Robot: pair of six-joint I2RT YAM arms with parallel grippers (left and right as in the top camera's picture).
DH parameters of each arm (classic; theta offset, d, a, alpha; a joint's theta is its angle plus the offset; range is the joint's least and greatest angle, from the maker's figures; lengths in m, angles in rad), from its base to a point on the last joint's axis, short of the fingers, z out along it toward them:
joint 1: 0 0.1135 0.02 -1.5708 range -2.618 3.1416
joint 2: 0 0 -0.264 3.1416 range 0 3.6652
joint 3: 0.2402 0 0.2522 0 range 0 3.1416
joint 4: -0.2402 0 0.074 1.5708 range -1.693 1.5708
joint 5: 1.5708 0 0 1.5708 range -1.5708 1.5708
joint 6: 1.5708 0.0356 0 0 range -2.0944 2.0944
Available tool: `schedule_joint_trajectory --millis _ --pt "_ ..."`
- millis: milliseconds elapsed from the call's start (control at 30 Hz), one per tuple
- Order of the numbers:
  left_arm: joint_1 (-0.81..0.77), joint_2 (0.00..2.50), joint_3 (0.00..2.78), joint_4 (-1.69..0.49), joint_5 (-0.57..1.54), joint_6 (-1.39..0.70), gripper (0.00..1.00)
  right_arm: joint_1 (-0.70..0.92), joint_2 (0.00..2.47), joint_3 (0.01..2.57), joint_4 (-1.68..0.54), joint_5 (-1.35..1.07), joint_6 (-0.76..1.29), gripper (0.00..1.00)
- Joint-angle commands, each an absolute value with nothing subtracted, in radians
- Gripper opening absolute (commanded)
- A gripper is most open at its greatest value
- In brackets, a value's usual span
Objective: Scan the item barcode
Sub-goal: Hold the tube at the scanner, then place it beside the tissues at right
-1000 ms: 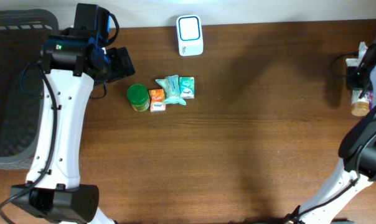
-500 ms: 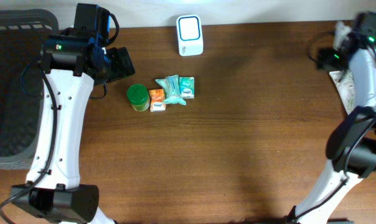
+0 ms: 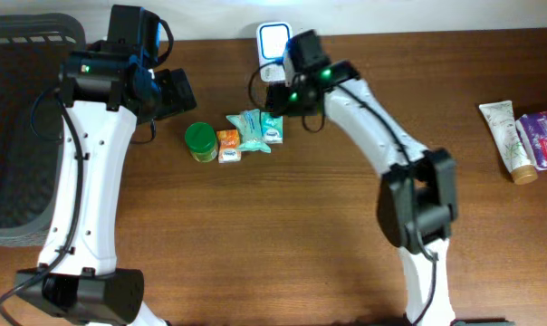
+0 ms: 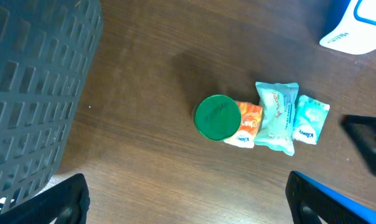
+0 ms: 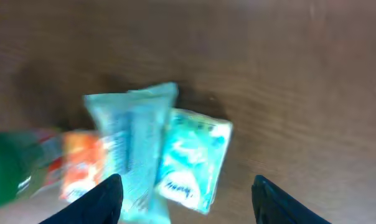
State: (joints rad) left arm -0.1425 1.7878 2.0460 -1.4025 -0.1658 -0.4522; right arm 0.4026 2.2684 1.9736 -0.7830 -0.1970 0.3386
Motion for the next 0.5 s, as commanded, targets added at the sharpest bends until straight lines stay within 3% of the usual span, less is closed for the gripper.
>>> schedule_joint_trajectory --millis 0,33,100,233,367,433,467 --pt "-0.136 1.774 2.055 -1.401 -0.173 -0.439 0.99 0.402 2.331 1.982 -0.781 -0.14 0.488 0.75" --pt "-0.136 1.774 2.055 -1.401 -0.173 -0.439 0.99 0.402 2.347 1.982 -0.787 -0.17 0.488 0.8" --pt "-0.136 1.774 2.055 -1.401 -0.173 -0.439 0.99 0.405 2.364 1.98 -0.796 -0.195 0.488 0.79" --pt "-0.136 1.774 2.055 -1.401 -0.173 -0.439 0.99 0.412 2.413 1.979 -0.789 -0.196 0.571 0.44" --pt "-0.136 1.774 2.055 -1.401 -0.173 -0.439 0.99 0.415 2.447 1.968 -0.787 -0.261 0.593 0.4" --pt "-0.136 1.774 2.055 -1.401 -0.173 -0.439 0.99 0.419 2.446 1.968 -0.789 -0.261 0.592 0.09" --pt "-0.136 1.774 2.055 -1.401 -0.173 -0.439 0.99 0.413 2.44 1.972 -0.797 -0.279 0.592 0.04"
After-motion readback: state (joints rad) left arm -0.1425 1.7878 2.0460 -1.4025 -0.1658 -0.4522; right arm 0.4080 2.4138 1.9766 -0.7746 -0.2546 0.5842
